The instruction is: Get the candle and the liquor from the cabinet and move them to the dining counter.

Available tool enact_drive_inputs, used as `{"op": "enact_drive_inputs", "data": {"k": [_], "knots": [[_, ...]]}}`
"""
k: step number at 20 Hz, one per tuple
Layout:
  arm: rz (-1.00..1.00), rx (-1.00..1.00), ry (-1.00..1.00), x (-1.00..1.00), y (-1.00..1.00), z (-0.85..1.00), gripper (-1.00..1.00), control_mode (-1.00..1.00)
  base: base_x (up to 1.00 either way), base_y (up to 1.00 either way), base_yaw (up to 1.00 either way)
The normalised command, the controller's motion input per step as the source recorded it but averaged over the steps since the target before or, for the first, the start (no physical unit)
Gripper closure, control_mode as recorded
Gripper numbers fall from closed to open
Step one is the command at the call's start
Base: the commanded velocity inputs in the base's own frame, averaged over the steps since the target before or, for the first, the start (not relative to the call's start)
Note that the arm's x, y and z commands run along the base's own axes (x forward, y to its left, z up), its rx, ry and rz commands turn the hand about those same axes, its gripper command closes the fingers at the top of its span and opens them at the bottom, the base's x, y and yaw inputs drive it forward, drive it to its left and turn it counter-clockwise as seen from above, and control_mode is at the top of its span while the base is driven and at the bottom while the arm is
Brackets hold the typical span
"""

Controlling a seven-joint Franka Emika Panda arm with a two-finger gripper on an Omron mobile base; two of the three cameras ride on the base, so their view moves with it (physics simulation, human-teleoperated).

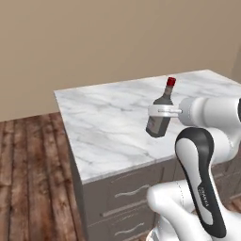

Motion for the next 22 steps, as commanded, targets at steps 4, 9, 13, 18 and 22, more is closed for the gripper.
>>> {"op": "enact_drive_inputs", "data": {"k": [4, 9, 13, 18, 22], "knots": [[0.00, 0.00, 0.00, 0.00, 0.00, 0.00, 1.00, 1.00, 0.46, -0.41, 0.24], [0.00, 0.00, 0.00, 0.00, 0.00, 0.00, 1.00, 1.00, 0.51, -0.35, 0.23], [0.00, 0.00, 0.00, 0.00, 0.00, 0.00, 1.00, 1.00, 0.53, -0.29, 0.17], [0.00, 0.00, 0.00, 0.00, 0.00, 0.00, 1.00, 1.00, 0.35, -0.09, 0.05], [0.00, 0.00, 0.00, 0.00, 0.00, 0.00, 1.00, 1.00, 0.05, -0.01, 0.03]]}}
